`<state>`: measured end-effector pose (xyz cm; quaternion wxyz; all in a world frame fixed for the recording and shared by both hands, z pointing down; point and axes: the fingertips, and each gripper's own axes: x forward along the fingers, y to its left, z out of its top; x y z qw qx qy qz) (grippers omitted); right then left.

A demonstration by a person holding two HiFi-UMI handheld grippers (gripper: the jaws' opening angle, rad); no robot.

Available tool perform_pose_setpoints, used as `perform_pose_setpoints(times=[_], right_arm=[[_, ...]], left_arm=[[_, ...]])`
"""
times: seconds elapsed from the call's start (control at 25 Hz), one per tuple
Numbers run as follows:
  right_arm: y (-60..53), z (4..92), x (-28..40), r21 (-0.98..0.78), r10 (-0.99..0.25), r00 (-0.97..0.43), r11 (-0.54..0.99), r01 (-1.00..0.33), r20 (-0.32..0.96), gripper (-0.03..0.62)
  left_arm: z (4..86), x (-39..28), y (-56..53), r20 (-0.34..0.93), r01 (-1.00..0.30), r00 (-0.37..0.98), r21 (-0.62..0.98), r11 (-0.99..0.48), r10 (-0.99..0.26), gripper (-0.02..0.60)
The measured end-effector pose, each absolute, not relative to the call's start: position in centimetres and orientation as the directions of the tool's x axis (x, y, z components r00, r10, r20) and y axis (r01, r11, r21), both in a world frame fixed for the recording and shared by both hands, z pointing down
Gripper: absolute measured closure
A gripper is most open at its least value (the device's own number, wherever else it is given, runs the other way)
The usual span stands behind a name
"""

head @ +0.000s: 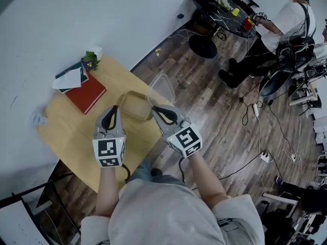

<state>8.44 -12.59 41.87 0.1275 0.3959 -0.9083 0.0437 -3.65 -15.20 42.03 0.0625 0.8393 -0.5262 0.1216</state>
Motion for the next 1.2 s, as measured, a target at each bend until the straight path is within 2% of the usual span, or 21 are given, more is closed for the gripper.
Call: perform_pose_setpoints(times=[1.2], right_arm=[[-6.7, 31.4, 12.0, 0.103, -0.825, -0.565, 0.564, -0.819, 0.028, 0.576]], left_arm=[[29.5, -1.5, -6.7, -0.003, -0.908, 0.419, -0.026, -0.419, -0.908, 0.575]])
